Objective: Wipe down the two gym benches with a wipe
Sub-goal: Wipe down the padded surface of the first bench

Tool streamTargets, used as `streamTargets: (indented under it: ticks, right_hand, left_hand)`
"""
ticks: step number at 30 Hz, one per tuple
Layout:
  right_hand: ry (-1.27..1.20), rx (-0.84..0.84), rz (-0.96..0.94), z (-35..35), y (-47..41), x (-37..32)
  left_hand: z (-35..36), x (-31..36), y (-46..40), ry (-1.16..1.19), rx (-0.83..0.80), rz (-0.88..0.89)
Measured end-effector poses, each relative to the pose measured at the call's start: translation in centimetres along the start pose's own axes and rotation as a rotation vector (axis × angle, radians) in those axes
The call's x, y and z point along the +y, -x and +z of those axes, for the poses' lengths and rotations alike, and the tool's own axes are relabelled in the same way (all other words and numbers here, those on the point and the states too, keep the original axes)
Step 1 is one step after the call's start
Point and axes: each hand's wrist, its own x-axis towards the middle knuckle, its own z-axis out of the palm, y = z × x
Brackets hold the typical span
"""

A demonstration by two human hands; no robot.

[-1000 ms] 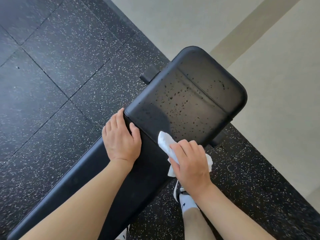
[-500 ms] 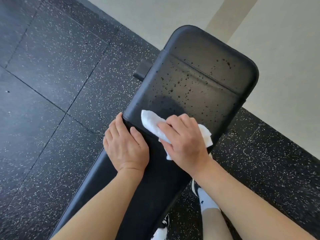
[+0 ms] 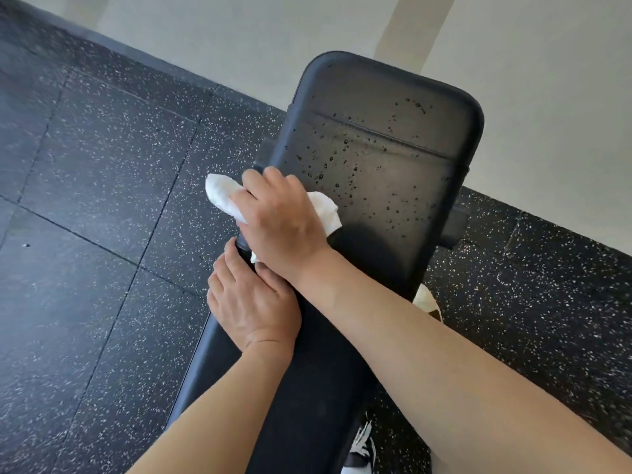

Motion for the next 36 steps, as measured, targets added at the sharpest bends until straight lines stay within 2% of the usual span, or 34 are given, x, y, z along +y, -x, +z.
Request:
streamTargets:
  ticks: [2,7,10,13,16,22,25,31,36]
  right_hand:
    - [0.040,-0.105,-0.029,0.5,-1.2,-0.5]
    - [-0.069,-0.063,-0.119,-2.7,4.6,3.7]
    - [-0.055,-0.083,-0.103,-6.2,10.5,9.1]
    - [-0.054,-0.057,-0.085,-7.9,12.5,12.1]
    - [-0.044,-0.014,-0.098,-6.3,10.1,10.9]
    - [0.001,0.020,-0.092,-1.1,-1.5,4.8]
    - [0.011,-0.003,-0.088,-0.4,-3.5,3.4]
    - [-0.068,-0.098,-0.121,-5.0,5.2,8.6]
    - [-0.050,-0.044,-0.051,-8.2,11.7,13.1]
  left_hand:
    - [0.1,0.0,-0.1,-0.001,0.005,0.006]
    - [-0.1,0.0,0.0,0.017,0.007,0.011]
    - [0.1,-0.1,0.0,0.007,0.013,0.014]
    - [0.2,-0.2,-0.1,0.011,0.032,0.019]
    - [0.2,-0.3,-0.1,0.018,0.032,0.016]
    - [0.0,-0.2,-0.1,0.020,0.025,0.001]
    - [0.0,-0.2,-0.2,-0.001,0.028,-0.003]
    - [0.1,-0.2,-0.1,0.006,0.047,0.001]
    - [0.3,-0.2,-0.1,0.019,0.060,0.006]
